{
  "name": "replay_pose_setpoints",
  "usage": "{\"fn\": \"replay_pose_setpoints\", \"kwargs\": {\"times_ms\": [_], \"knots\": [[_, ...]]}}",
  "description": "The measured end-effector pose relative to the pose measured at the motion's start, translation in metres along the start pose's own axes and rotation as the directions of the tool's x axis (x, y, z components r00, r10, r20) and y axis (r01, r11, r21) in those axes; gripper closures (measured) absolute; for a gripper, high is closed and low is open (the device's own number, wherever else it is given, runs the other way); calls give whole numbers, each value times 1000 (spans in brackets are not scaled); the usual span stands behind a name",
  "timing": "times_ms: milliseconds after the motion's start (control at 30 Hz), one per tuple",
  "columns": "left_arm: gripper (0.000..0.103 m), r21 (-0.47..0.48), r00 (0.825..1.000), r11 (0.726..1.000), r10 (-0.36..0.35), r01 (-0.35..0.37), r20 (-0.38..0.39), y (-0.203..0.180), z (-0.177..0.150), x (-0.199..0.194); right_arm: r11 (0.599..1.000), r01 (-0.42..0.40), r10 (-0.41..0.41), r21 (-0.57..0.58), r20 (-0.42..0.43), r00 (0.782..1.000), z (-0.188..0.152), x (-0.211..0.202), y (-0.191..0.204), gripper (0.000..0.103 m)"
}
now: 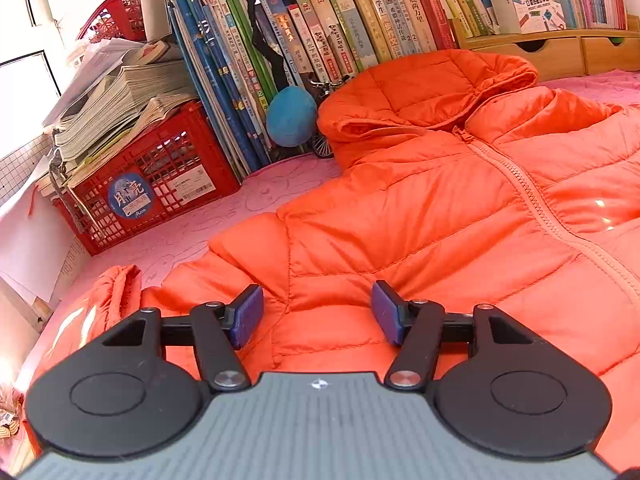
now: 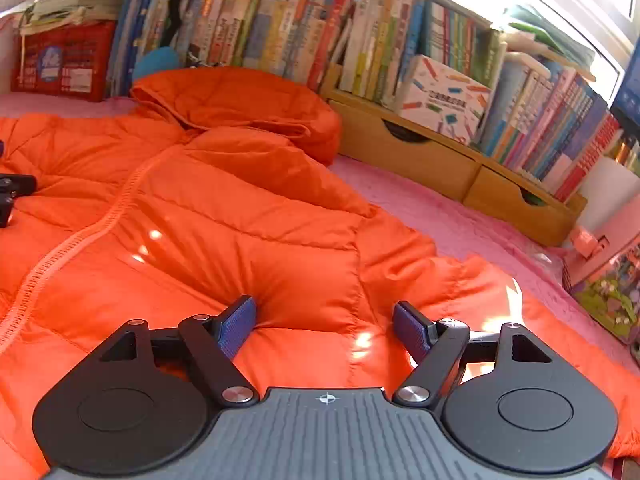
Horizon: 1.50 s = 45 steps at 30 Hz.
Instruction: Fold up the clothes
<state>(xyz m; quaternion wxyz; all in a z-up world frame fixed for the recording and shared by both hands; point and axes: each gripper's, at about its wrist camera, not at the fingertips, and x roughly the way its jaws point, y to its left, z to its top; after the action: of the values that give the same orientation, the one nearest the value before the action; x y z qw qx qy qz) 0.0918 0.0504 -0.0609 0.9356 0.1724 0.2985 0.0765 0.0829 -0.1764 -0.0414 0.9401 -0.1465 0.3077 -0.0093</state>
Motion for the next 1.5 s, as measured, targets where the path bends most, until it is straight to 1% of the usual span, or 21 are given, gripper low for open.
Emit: {"fn": "replay_pose_setpoints", "kwargs": {"times_ms": [33, 167, 200, 333, 400, 500, 567, 667, 733, 767, 867, 933, 967, 1000, 1067, 1100, 1167, 1233, 1267, 1367, 1500], "knots": [[42, -2, 1000, 1000, 11, -11, -2, 3, -1, 1, 999, 21, -21, 35, -16, 1000, -5, 1, -14, 27], [42, 43, 998, 998, 53, -53, 15, 18, -6, -1, 987, 156, -155, 36, -25, 988, -24, -1, -46, 25], [43, 60, 998, 996, 66, -67, 20, 26, -7, -1, 986, 160, -159, 43, -24, 987, -27, -1, -50, 25], [43, 129, 974, 966, 222, -226, 40, 76, -8, -7, 982, 182, -182, 39, -17, 983, -33, -4, -53, 25], [43, 151, 952, 940, 304, -305, 30, 104, -11, -8, 980, 200, -200, 14, -11, 980, -32, -3, -47, 25], [43, 158, 885, 876, 464, -455, -24, 158, -16, -4, 979, 204, -204, 6, -9, 979, -31, -2, -46, 26], [43, 103, 851, 852, 521, -513, -66, 192, -17, -11, 979, 202, -202, 9, -10, 979, -31, -1, -47, 26], [43, 12, 837, 839, 543, -544, -70, 228, -13, -37, 979, 205, -205, 6, -9, 979, -32, -2, -46, 25], [43, -5, 808, 809, 587, -588, -51, 242, -11, -50, 979, 206, -205, 5, -9, 979, -32, -2, -46, 25], [44, -22, 801, 801, 597, -598, -42, 247, -10, -58, 979, 206, -205, 5, -9, 979, -32, -2, -47, 25], [44, -71, 885, 883, 466, -464, 16, 245, -14, -83, 978, 209, -209, 2, -8, 978, -32, -2, -46, 24], [43, -74, 952, 950, 306, -303, 33, 222, -19, -90, 977, 212, -212, 0, -7, 977, -32, -2, -45, 24], [43, -69, 975, 973, 221, -218, 35, 208, -22, -91, 977, 215, -215, -3, -7, 977, -32, -2, -44, 24], [41, -56, 988, 987, 150, -148, 28, 192, -26, -86, 976, 218, -218, -5, -6, 976, -32, -2, -44, 24], [41, -2, 998, 998, 67, -67, -4, 155, -32, -68, 975, 223, -223, -10, -6, 975, -32, -2, -42, 24], [41, 41, 996, 995, 94, -93, -11, 140, -35, -58, 974, 225, -225, -11, -5, 974, -32, -2, -42, 24], [42, 115, 974, 969, 224, -220, -26, 123, -39, -35, 974, 226, -227, -13, -5, 974, -32, -2, -42, 24], [43, 102, 948, 948, 311, -303, -68, 133, -39, -20, 974, 227, -227, -13, -5, 974, -32, -2, -41, 24], [43, 67, 926, 932, 362, -357, -103, 154, -38, -16, 974, 227, -227, -13, -5, 974, -32, -3, -41, 24], [44, 7, 838, 848, 526, -530, -146, 212, -39, -26, 974, 225, -225, -10, -5, 974, -32, -3, -41, 24], [44, -71, 704, 704, 691, -707, -161, 287, -44, -82, 975, 222, -222, -5, -6, 975, -32, -3, -42, 24]]}}
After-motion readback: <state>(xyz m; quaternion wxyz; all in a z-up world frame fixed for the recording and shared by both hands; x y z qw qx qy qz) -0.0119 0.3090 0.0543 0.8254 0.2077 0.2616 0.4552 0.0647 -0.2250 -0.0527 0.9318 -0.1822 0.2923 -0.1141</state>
